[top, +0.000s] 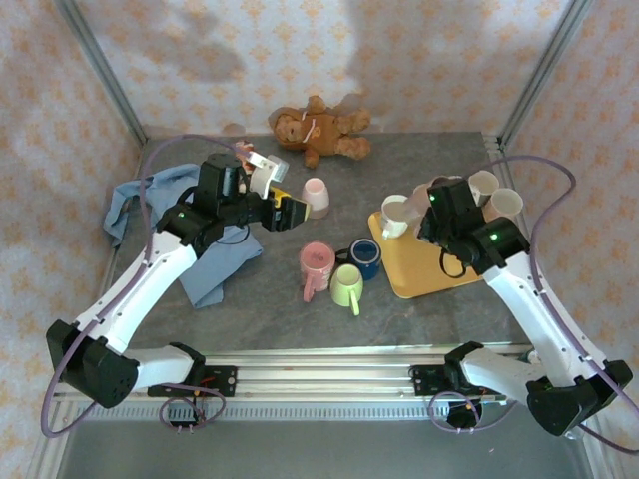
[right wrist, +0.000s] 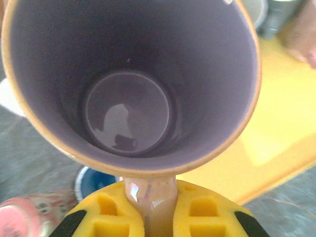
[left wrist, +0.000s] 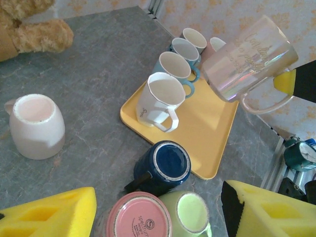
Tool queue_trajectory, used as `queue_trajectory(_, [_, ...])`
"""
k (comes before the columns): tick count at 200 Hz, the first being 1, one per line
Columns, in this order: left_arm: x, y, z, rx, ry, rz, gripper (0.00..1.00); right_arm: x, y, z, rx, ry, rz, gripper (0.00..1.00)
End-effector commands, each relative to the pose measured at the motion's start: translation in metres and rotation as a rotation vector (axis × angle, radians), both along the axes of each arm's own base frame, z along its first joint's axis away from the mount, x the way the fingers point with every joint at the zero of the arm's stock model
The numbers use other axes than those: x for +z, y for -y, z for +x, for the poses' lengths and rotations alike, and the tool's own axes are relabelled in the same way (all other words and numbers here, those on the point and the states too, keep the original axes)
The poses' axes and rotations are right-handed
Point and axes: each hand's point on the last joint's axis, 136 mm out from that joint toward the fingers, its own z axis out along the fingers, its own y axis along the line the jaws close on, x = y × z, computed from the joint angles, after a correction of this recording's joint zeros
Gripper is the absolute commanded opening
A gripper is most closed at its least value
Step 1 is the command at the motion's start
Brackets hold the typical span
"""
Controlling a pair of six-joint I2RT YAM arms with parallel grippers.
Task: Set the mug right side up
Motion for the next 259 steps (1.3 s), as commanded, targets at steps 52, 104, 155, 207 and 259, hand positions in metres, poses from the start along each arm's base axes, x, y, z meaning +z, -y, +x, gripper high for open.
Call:
queue_trajectory(52, [-0.004, 0.010, -0.003, -0.054, 0.021, 0.041, 0.68, -0.007, 0.083, -0.020, -0.374, -0.025, -0.166, 0.00])
queue_trajectory(104, [-0.014, 0.015, 0.000, -0.075, 0.010, 0.057, 0.67, -0.044, 0.106, -0.011, -0.447, -0.068, -0.148, 0.00])
queue_trajectory(155, [-0.023, 0.016, 0.001, -0.085, 0.002, 0.069, 0.66, -0.073, 0.106, 0.021, -0.397, -0.056, -0.194, 0.00])
queue_trajectory(207, [-0.033, 0.013, -0.002, -0.092, -0.012, 0.097, 0.66, -0.098, 0.115, 0.042, -0.400, -0.068, -0.253, 0.00])
queue_trajectory(259, [-0.042, 0.012, -0.001, -0.089, -0.023, 0.116, 0.66, -0.115, 0.119, 0.062, -0.387, -0.100, -0.292, 0.00])
